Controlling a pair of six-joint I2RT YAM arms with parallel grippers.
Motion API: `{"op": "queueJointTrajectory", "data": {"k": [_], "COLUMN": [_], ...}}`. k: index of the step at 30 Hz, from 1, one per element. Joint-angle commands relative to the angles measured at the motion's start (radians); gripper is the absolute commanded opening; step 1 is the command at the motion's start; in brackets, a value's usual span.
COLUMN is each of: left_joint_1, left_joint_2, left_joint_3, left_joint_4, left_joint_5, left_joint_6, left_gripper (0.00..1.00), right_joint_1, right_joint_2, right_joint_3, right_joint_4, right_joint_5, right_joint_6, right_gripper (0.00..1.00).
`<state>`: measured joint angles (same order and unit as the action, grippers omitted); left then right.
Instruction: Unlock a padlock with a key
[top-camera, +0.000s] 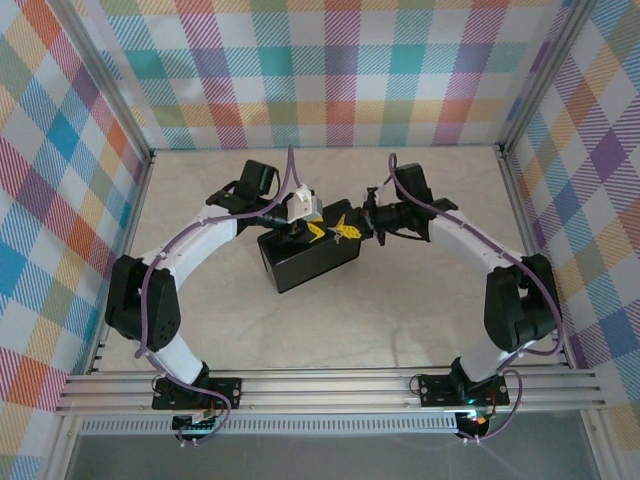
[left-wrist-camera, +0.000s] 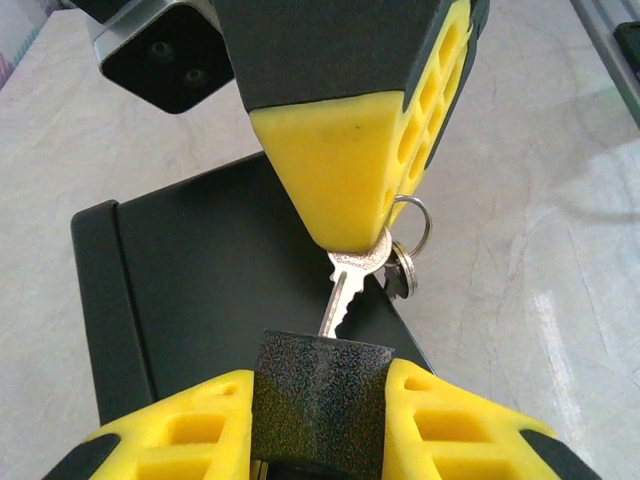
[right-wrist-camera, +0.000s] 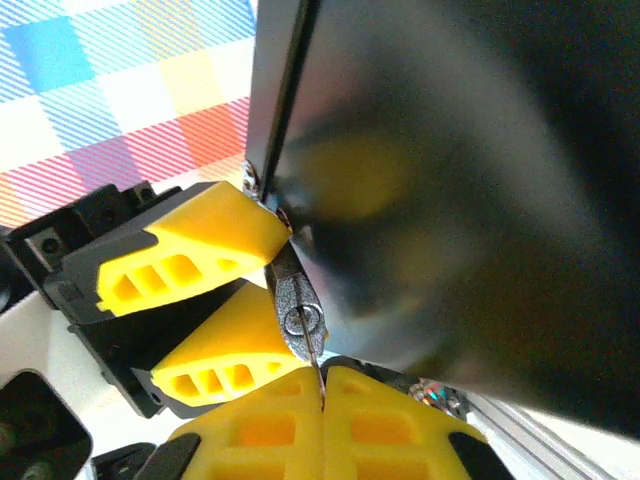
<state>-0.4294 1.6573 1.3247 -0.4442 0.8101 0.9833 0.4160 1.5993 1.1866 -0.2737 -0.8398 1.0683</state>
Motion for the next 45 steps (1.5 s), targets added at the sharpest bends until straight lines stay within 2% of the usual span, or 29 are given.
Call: {"op": "queueJointTrajectory", "data": {"k": [1,2,3,4,6,8,9,10,12,14,17,20,21,22,26,27,28,30,31,33,35,40,45], "left_joint_1": [-0.055,-0.055,-0.055,-0.055,-0.058,-0.062,-0.066,-0.069,-0.074,-0.075,-0.075,-0.087,-0.093,-0.096,-0.097,-0.097,-0.097,-0.100,-0.100,-0.100,-0.100,-0.100,-0.100], "left_joint_2": [0.034,0.035,0.035,0.035,0.039,0.051,0.060,0.065,0.068,0.065,0.060,0.058,0.057,0.056,0.060,0.068,0.074,0.084,0.085,0.090,0.094,0.088,0.092], "left_joint_3": [0.039,0.038,0.040,0.044,0.059,0.089,0.107,0.121,0.123,0.112,0.085,0.061,0.059,0.055,0.052,0.060,0.071,0.085,0.091,0.099,0.108,0.081,0.052], "left_joint_4": [0.050,0.050,0.045,0.042,0.013,-0.048,-0.084,-0.109,-0.106,-0.087,-0.014,0.049,0.050,0.053,0.079,0.066,0.045,0.001,-0.019,-0.028,-0.041,0.019,0.071], "left_joint_5": [0.128,0.127,0.126,0.123,0.135,0.171,0.189,0.201,0.200,0.197,0.177,0.103,0.079,0.076,0.097,0.115,0.136,0.168,0.187,0.204,0.211,0.170,0.145], "left_joint_6": [0.022,0.023,0.027,0.028,0.048,0.083,0.102,0.112,0.108,0.096,0.051,0.020,0.023,0.028,0.012,0.013,0.020,0.043,0.057,0.061,0.061,0.034,0.001], "left_gripper": [0.13,0.13,0.13,0.13,0.13,0.13,0.13,0.13,0.13,0.13,0.13,0.12,0.12,0.12,0.12,0.12,0.12,0.12,0.12,0.12,0.12,0.12,0.12], "right_joint_1": [0.124,0.131,0.135,0.136,0.138,0.132,0.129,0.130,0.142,0.145,0.152,0.151,0.154,0.155,0.155,0.156,0.161,0.177,0.172,0.131,0.115,0.115,0.115], "right_joint_2": [-0.062,-0.070,-0.072,-0.079,-0.098,-0.084,-0.068,-0.052,-0.042,-0.023,-0.006,0.006,0.011,-0.001,-0.090,-0.102,-0.107,-0.090,-0.072,-0.051,-0.038,-0.007,-0.024], "right_joint_3": [-0.091,-0.162,-0.194,-0.179,-0.129,-0.091,-0.063,-0.016,0.047,0.044,-0.018,-0.175,-0.197,-0.201,-0.107,-0.057,0.018,0.153,0.168,0.082,-0.030,-0.110,-0.091], "right_joint_4": [0.257,0.437,0.522,0.478,0.356,0.332,0.299,0.210,0.028,0.030,0.228,0.800,0.926,0.947,0.525,0.406,0.185,-0.209,-0.278,-0.154,0.117,0.540,0.665], "right_joint_5": [-0.084,-0.073,-0.056,-0.043,-0.002,-0.023,-0.052,-0.072,-0.038,-0.079,-0.167,-0.158,-0.141,-0.119,-0.035,-0.033,-0.006,0.151,0.177,0.049,-0.060,-0.147,-0.172], "right_joint_6": [0.180,0.332,0.410,0.386,0.292,0.245,0.179,0.033,-0.173,-0.205,-0.091,0.395,0.500,0.531,0.307,0.177,-0.017,-0.340,-0.402,-0.323,-0.155,0.174,0.281], "right_gripper": [0.00,0.00,0.00,0.00,0.00,0.00,0.00,0.00,0.01,0.01,0.02,0.02,0.00,0.00,0.02,0.02,0.04,0.05,0.04,0.03,0.03,0.03,0.04]}}
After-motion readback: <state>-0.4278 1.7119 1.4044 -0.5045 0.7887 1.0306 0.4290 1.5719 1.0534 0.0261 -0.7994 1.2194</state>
